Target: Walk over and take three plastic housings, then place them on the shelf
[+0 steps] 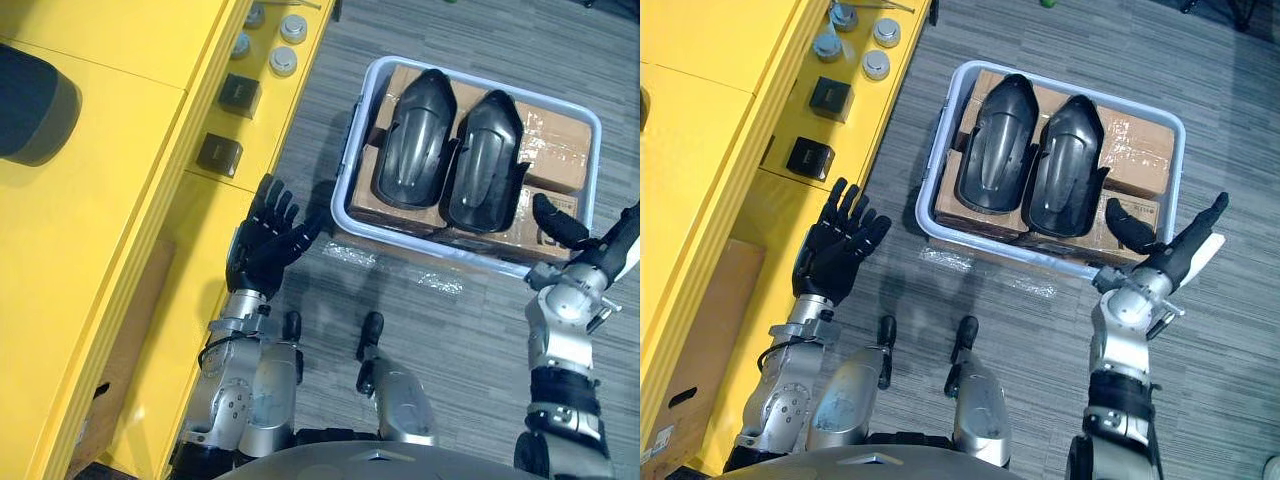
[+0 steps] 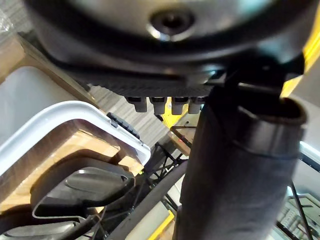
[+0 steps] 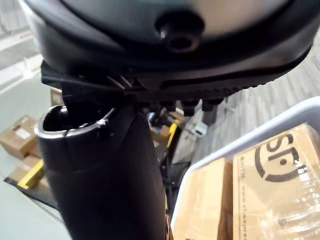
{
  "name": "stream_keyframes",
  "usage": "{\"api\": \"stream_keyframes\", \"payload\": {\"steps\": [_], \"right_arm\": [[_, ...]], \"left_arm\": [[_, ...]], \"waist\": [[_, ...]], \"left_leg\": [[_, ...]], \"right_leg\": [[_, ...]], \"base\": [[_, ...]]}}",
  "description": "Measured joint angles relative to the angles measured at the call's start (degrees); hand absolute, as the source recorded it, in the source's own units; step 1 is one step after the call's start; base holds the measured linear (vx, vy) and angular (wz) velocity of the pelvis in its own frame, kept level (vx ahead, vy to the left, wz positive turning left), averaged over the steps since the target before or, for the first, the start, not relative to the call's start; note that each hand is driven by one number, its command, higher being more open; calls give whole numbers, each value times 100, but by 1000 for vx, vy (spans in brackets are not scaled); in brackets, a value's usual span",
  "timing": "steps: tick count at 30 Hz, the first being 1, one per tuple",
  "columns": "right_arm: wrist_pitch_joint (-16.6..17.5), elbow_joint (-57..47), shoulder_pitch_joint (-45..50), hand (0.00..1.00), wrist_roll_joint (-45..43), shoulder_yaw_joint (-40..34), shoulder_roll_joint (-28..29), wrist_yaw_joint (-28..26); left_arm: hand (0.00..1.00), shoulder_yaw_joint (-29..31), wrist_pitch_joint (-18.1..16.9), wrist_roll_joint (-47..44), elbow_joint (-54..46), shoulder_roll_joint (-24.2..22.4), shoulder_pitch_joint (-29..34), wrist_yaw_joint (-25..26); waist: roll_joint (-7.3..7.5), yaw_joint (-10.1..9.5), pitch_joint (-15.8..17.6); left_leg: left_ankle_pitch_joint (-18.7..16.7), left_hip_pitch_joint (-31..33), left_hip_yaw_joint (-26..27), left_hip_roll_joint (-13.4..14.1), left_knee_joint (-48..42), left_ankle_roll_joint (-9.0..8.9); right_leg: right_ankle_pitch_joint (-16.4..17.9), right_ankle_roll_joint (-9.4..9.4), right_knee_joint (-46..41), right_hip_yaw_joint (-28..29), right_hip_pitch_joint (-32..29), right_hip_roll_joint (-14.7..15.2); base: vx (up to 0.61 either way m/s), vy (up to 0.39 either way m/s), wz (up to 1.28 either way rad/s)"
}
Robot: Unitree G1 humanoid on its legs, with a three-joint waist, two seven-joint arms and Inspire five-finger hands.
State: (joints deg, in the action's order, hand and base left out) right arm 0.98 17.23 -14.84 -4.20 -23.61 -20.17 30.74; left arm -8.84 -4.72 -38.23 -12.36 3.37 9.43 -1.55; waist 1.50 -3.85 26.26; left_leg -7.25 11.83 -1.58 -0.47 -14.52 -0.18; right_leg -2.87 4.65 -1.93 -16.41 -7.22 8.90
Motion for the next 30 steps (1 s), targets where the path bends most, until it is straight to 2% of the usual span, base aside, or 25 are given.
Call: {"api": "stream_keyframes", "payload": {"steps": [6, 14, 18, 25, 26, 30], "right_arm": [[-381, 1111, -926, 100, -193, 18, -795, -18], [-899, 2487, -2087, 100, -190, 504, -1656, -103], [-966, 3229, -2574, 100, -187, 807, -2168, -283], [-1273, 4182, -3229, 100, -187, 1319, -2340, -577], [-1312, 4303, -3326, 0, -184, 1404, -2469, -656], [-1555, 4636, -3631, 0, -158, 1529, -2775, -1045]], "left_arm": [[100, -28, -2, -45, 141, 170, -49, 110], [100, -58, -23, -241, 355, 165, -65, 134], [100, -269, -58, -207, 650, 139, -110, 137], [100, -610, -266, -185, 832, 87, -117, 206], [100, -675, -282, -185, 844, 71, -120, 218], [100, -710, -326, -185, 1126, -79, -210, 339]], "waist": [[-119, -65, 41], [-232, -100, 81], [-493, -198, 172], [-650, -305, 206], [-664, -347, 208], [-752, -393, 247]], "left_leg": [[176, 185, -122, -130, 99, 50], [279, 403, -222, -303, 70, 143], [291, 657, -301, -386, -84, 163], [293, 965, -367, -400, -346, 167], [294, 1013, -362, -410, -356, 168], [317, 1164, -379, -421, -462, 171]], "right_leg": [[-124, 71, 5, -60, -168, 99], [-237, 156, -2, -140, -309, 270], [-268, 180, -97, -175, -500, 348], [-281, 176, -237, -230, -705, 363], [-281, 175, -296, -224, -789, 382], [-274, 166, -367, -236, -892, 395]], "base": [[-30, 20, 13], [-42, 54, 10], [-69, 53, 8], [-63, 15, 5], [-69, 24, 3], [-72, 14, 3]]}}
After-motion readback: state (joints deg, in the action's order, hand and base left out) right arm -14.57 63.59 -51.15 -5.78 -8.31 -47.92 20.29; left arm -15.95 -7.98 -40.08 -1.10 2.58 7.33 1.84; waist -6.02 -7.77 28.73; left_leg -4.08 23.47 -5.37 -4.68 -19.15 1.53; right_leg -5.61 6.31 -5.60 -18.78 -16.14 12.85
